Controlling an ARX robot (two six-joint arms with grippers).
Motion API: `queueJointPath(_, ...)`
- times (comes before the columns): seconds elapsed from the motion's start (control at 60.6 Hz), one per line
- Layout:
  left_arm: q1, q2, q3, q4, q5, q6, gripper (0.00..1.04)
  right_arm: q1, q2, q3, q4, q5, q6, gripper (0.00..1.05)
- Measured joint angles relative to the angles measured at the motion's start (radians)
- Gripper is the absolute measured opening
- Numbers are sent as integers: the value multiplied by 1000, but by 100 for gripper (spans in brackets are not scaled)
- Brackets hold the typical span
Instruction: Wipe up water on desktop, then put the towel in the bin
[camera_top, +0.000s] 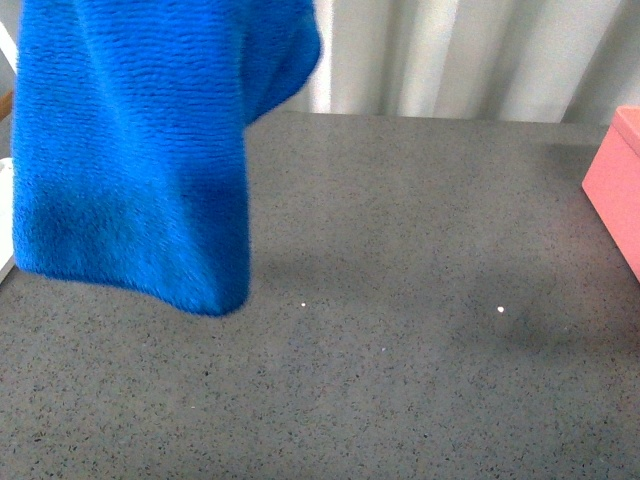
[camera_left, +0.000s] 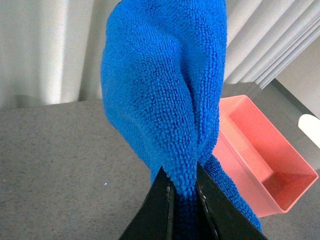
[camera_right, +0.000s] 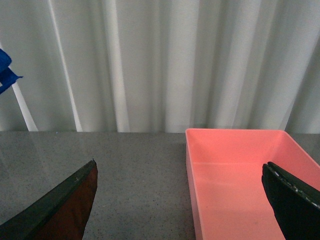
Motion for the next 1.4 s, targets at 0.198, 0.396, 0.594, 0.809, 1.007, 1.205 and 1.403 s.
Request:
queueJointPath(0.198, -59, 25, 1, 6, -52, -8, 5, 0, 0, 0, 0, 0, 0, 98)
queueJointPath(0.396, -59, 26, 1, 6, -61, -11, 5, 53, 348, 153, -278, -108, -214, 98)
queueJointPath(0.594, -59, 27, 1, 6, -61, -13, 5, -30, 734, 289, -236, -551, -552, 98)
queueJointPath(0.809, -59, 27, 1, 6, -60, -14, 5, -13, 962, 332, 50, -969, -503, 98)
queueJointPath(1.007, -59, 27, 1, 6, -61, -14, 5, 47, 1228, 341, 572, -1051, -167, 98)
queueJointPath(1.205, -59, 27, 1, 6, -61, -14, 5, 143, 1497, 425, 1017, -1006, 180, 98)
queueJointPath(1.403, -59, 27, 1, 6, -61, -14, 5, 224, 1617, 482, 1180, -972, 377, 98)
